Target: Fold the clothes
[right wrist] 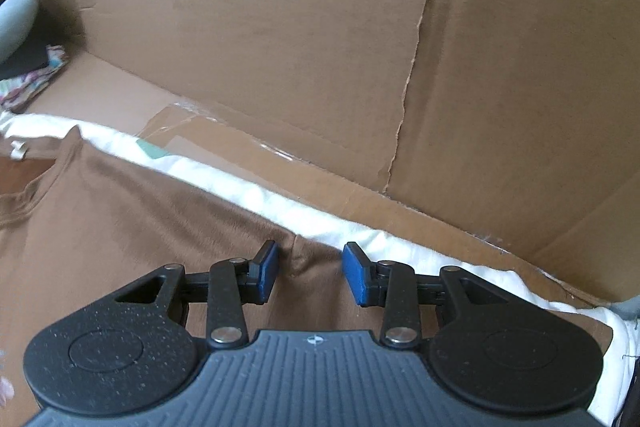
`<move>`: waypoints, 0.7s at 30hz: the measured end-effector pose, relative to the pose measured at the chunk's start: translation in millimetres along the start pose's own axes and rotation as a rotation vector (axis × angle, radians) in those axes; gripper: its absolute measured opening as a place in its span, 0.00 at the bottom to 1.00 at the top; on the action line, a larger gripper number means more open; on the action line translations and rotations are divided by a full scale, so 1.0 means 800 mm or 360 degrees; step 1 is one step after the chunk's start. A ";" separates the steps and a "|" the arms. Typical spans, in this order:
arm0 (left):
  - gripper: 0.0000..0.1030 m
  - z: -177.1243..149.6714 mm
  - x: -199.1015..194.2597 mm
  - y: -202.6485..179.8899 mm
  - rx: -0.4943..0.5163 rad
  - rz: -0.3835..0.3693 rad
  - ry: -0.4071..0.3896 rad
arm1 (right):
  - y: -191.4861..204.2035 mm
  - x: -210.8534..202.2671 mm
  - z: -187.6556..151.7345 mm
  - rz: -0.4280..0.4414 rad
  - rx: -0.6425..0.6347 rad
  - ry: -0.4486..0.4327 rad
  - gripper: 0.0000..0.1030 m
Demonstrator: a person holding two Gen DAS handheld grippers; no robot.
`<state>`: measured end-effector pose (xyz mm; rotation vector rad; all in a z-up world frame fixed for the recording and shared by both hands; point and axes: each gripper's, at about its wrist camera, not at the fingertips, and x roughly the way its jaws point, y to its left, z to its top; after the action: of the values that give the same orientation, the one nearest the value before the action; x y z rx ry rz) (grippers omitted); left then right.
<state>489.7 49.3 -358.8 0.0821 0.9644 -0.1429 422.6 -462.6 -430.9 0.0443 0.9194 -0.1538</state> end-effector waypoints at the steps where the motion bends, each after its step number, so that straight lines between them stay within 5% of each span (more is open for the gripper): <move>1: 0.35 -0.004 -0.012 0.009 -0.0003 0.0009 -0.0006 | -0.001 0.003 0.003 -0.0008 0.0028 0.0011 0.41; 9: 0.39 -0.056 -0.084 0.092 -0.0143 0.0149 -0.0021 | -0.003 0.008 0.022 -0.0048 0.0138 0.0083 0.41; 14: 0.39 -0.103 -0.104 0.131 -0.0246 0.0226 0.0043 | -0.009 -0.026 0.023 0.0000 0.0218 0.0009 0.42; 19: 0.40 -0.138 -0.109 0.160 -0.0385 0.0160 0.0051 | -0.010 -0.084 0.009 0.0114 0.0217 -0.0078 0.42; 21: 0.51 -0.147 -0.107 0.170 -0.0467 0.0148 0.0046 | -0.009 -0.108 0.001 0.0159 0.0213 -0.0095 0.42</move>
<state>367.5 206.5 -354.7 -0.1412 0.9995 0.0864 370.7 -460.0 -362.0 0.2084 0.8448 -0.1233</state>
